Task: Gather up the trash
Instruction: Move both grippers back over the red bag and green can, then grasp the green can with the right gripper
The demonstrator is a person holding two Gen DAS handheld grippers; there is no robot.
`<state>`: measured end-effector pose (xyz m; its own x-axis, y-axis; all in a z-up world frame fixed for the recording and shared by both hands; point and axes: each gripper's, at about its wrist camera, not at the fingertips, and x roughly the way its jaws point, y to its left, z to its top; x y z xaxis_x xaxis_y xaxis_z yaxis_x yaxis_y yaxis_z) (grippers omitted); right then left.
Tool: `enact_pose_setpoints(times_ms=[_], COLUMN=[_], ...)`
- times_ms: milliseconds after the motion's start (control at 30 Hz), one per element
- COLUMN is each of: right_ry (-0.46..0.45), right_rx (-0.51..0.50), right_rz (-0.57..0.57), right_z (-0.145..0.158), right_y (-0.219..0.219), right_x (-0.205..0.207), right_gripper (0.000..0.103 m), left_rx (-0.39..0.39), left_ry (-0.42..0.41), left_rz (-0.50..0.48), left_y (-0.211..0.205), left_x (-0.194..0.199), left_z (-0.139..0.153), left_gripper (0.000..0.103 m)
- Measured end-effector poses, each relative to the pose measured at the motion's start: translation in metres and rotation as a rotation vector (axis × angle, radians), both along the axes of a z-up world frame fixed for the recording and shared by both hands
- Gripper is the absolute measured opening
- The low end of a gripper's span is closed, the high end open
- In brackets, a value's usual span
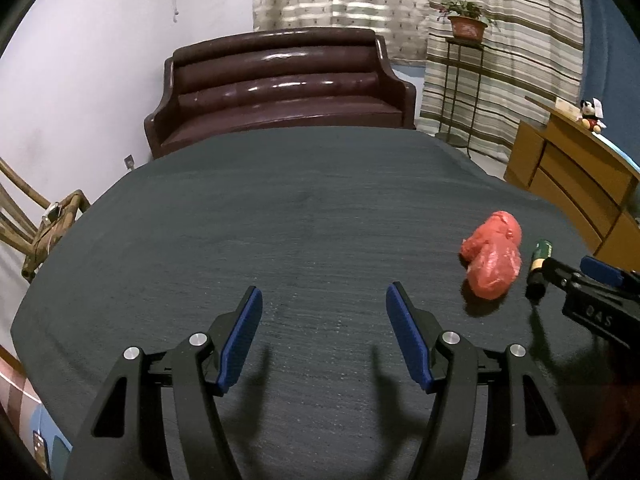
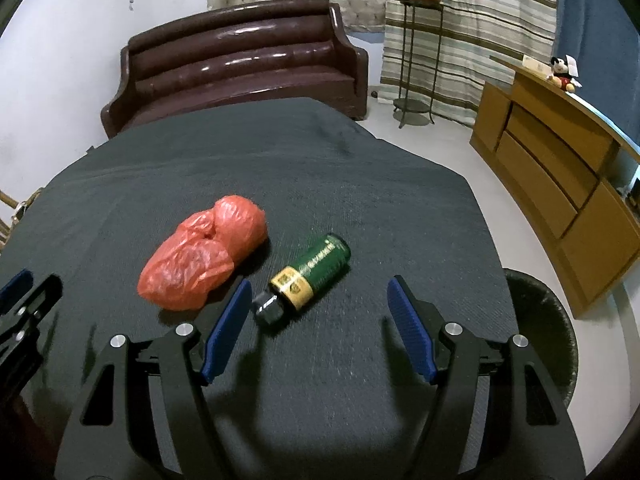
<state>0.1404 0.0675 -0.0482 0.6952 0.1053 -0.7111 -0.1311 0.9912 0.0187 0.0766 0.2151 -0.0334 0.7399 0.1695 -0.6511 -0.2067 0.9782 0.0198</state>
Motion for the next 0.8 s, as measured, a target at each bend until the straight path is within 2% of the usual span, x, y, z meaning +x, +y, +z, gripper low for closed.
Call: enact_pose_setpoints(times_ms=[467, 800], right_ry=[0.065, 0.061], right_rx=[-0.037, -0.046], right_rz=[-0.018, 0.019], right_z=[-0.016, -0.015], right_y=[-0.002, -0.001], right_x=[0.015, 0.024], right_gripper=[0.069, 0.066], left_rx=[-0.024, -0.028], left_ry=[0.019, 0.027], left_rz=[-0.014, -0.031], left_y=[0.010, 0.012], left_x=[0.009, 0.012], left_z=[-0.006, -0.008], left_gripper=[0.063, 0.063])
